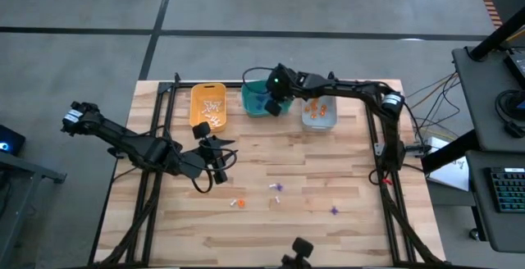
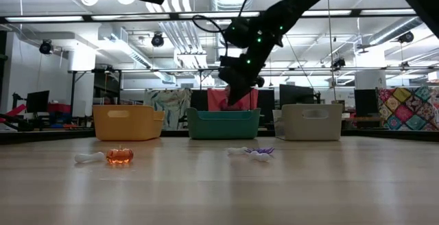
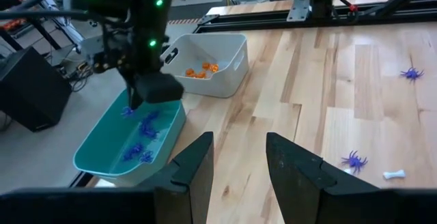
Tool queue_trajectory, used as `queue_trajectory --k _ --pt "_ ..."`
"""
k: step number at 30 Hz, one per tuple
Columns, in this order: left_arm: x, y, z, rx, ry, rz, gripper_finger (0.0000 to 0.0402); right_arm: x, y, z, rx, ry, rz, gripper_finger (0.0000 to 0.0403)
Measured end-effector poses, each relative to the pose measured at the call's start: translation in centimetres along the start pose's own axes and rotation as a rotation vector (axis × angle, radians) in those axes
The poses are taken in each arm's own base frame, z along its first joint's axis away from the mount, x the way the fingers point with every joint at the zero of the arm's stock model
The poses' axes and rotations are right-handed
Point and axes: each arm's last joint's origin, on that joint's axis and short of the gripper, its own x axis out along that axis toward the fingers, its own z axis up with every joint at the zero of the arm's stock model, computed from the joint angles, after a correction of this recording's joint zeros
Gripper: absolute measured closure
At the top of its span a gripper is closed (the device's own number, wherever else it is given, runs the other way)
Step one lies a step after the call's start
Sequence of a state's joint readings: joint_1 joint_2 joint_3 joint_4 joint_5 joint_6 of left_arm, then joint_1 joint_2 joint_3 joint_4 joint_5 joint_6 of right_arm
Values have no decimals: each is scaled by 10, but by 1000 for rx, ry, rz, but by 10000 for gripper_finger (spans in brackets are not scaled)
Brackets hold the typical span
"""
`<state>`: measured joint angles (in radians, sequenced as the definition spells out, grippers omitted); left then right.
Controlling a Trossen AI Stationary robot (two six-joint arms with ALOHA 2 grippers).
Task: Sort Halloween decoration
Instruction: Put the violet spider toy into the green bin, then put the white bone toy into the yellow bin
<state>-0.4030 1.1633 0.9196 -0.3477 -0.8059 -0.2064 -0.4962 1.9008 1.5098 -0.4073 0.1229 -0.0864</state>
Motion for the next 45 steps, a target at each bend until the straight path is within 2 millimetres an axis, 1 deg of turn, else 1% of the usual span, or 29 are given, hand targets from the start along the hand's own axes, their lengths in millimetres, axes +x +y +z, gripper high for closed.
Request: queue_trajectory --k 4,7,10,16,20,22,28,34,37,39,45 --pt "0 0 0 4 0 0 283 12 -9 2 112 8 -16 394" --pt "0 0 0 3 0 0 283 18 -11 3 151 17 -18 387" --pt "0 0 0 4 0 0 283 18 -10 4 181 14 -2 375" --pt "0 0 -1 13 9 1 283 16 -11 8 189 3 1 372" --pt "0 1 -3 29 26 2 283 7 -7 13 173 -17 14 372" --pt "0 1 -6 31 45 6 283 -2 -2 18 163 -38 50 372" --pt "-1 2 -13 42 117 -25 283 -44 21 29 112 -81 115 376" --pt "2 -5 -19 62 190 -147 283 -93 60 32 17 -113 190 376" --pt "4 -10 -23 56 236 -205 283 -115 84 29 -36 -118 233 376" --pt "5 -14 -27 38 272 -232 283 -130 100 25 -66 -119 228 376" --pt "5 -32 -44 -60 430 -287 283 -167 142 2 -137 -49 163 376"
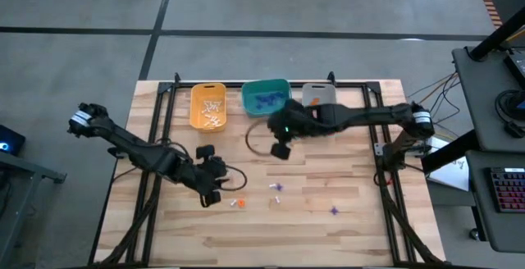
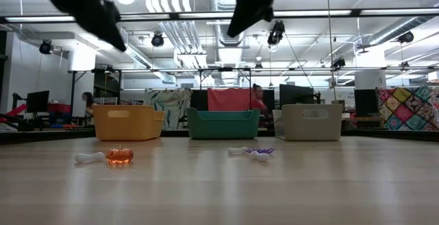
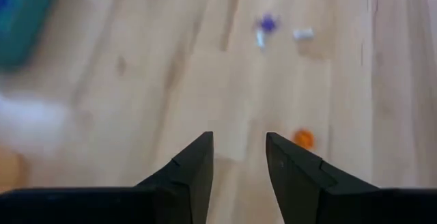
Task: Sort Halloween decoration
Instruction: Put the white bone toy into the yellow bin
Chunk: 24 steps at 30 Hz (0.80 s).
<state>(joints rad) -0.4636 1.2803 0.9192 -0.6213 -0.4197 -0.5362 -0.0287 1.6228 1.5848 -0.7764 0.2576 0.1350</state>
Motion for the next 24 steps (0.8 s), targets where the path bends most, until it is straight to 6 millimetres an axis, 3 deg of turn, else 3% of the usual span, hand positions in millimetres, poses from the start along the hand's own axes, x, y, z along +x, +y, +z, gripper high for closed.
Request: queue_trajectory --k 6,14,18,24 --pt "22 -24 -20 -42 147 -27 283 -20 37 -18 -23 83 22 376" --pt "46 -54 -47 93 227 5 283 -35 69 -41 -76 166 -31 376" --pt "48 -61 -48 159 165 12 283 -38 79 -53 -109 182 -88 376" --pt "49 -66 -43 67 100 -19 283 -37 87 -69 -116 210 -112 376"
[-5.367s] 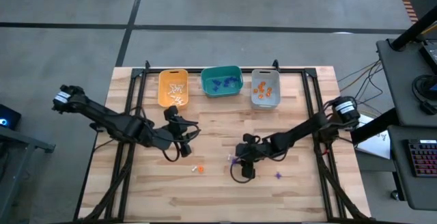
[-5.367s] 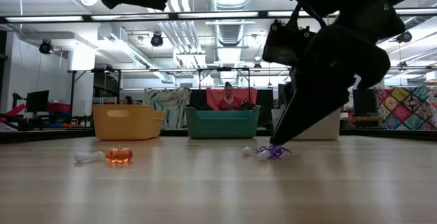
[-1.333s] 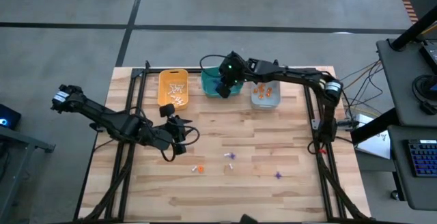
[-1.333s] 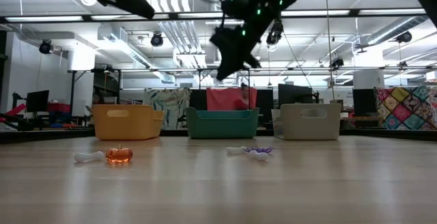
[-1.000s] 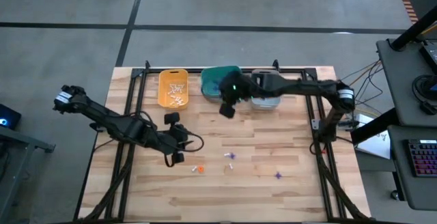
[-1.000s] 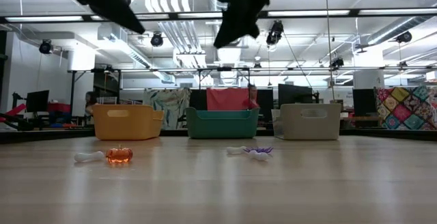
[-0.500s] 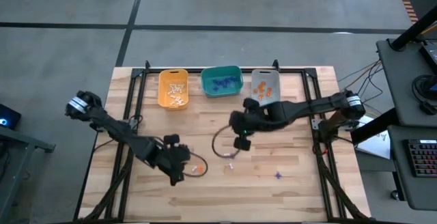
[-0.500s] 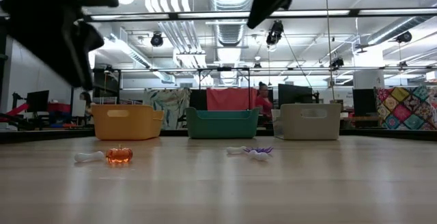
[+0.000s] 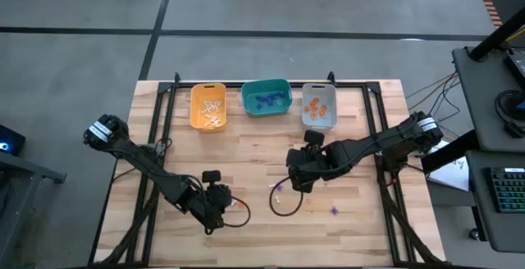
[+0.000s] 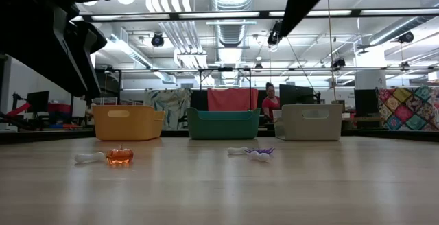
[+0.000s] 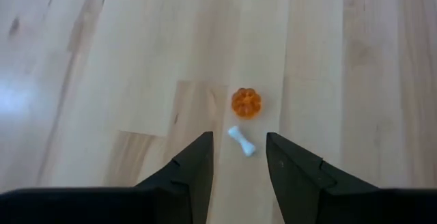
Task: Sort Halloween decoration
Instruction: Put the white bone toy into the yellow bin
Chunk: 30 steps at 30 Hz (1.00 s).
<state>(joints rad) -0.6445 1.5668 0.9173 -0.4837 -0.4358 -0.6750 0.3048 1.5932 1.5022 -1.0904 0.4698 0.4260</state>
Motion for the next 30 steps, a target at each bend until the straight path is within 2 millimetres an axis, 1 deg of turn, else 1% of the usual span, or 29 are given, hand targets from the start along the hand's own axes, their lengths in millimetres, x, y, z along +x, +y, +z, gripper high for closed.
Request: queue_trajectory --k 6,11,17,20,25,30 --pt "4 -3 1 -53 -16 -13 283 5 10 -14 -9 33 -11 376" --pt "12 -7 0 -103 -15 -12 283 7 17 -21 -36 44 -9 376" --pt "29 -11 -5 -88 -40 65 283 7 17 -21 -17 45 -10 376" --pt "40 -12 -11 -72 -12 92 283 7 17 -21 -5 45 -10 376" --pt "54 -15 -20 -93 43 102 283 8 17 -22 11 49 -12 376" --pt "59 -17 -23 -100 64 101 283 10 17 -24 9 54 -15 376"
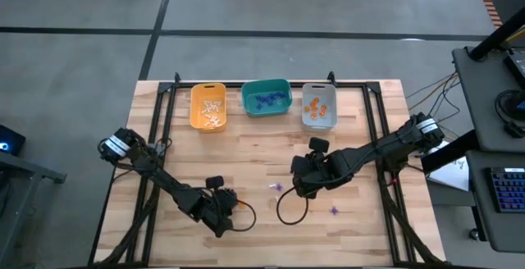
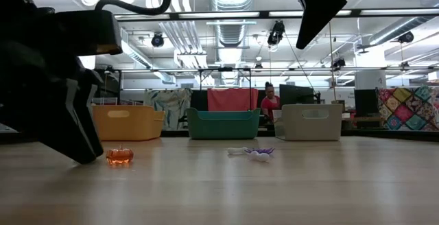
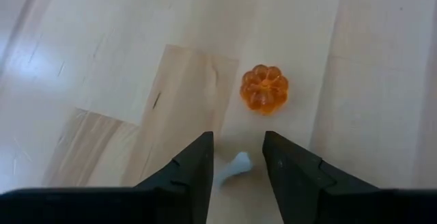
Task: Sort Halloween decoration
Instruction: Put the white bone toy into the yellow bin
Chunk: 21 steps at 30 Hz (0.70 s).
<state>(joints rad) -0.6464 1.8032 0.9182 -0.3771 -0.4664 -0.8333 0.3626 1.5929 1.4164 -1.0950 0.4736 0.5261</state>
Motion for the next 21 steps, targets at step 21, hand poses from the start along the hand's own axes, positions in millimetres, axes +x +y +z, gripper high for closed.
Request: queue_trajectory --k 21 --pt "-26 11 4 47 59 -30 401 10 1 -8 6 32 -19 376"
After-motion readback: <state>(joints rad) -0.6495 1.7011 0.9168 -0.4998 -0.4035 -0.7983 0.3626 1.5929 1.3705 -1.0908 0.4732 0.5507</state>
